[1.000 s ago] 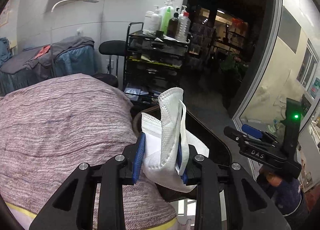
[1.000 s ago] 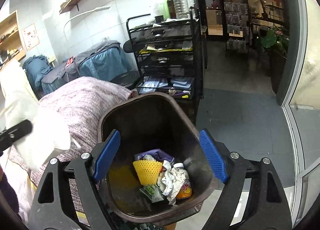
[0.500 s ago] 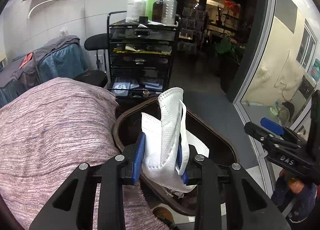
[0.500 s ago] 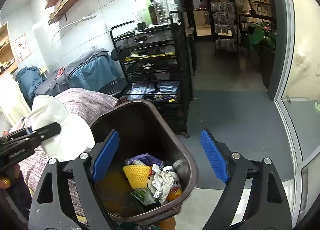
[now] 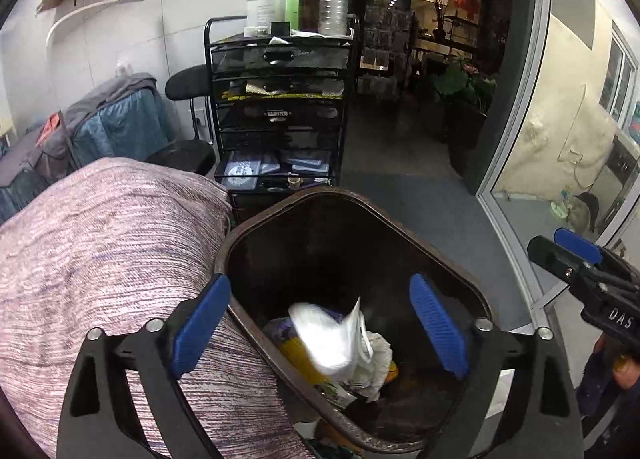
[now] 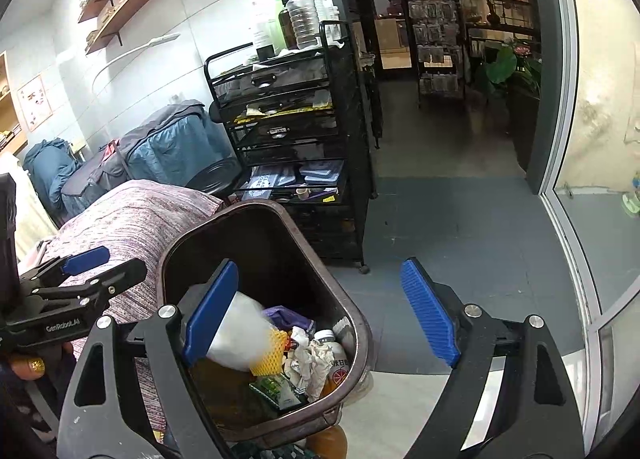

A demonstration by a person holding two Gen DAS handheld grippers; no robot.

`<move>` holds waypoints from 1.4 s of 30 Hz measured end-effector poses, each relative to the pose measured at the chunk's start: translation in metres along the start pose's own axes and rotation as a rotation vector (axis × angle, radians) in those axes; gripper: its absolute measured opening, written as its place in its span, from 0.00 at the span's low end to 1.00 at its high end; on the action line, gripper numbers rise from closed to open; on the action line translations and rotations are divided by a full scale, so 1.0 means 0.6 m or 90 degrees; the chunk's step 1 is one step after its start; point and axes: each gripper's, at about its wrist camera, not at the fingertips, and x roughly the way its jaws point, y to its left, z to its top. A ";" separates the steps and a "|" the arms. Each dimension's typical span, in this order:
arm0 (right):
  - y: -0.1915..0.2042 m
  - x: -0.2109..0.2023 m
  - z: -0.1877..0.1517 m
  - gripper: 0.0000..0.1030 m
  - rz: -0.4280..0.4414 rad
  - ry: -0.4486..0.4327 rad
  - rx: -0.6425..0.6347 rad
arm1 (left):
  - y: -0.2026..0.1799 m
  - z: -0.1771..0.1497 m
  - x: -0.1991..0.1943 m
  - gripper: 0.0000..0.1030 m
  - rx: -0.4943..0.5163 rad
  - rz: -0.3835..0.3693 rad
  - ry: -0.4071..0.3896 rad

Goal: Collect trash

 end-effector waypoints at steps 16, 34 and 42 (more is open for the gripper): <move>0.074 -0.028 -0.015 0.89 0.046 -0.042 -0.059 | 0.055 -0.034 -0.158 0.94 -0.053 0.069 -0.114; 0.291 -0.109 -0.112 0.94 0.154 -0.126 -0.214 | 0.164 -0.178 -0.337 0.94 -0.185 0.278 -0.220; 0.331 -0.142 -0.154 0.94 0.196 -0.142 -0.214 | 0.185 -0.229 -0.376 0.94 -0.236 0.348 -0.226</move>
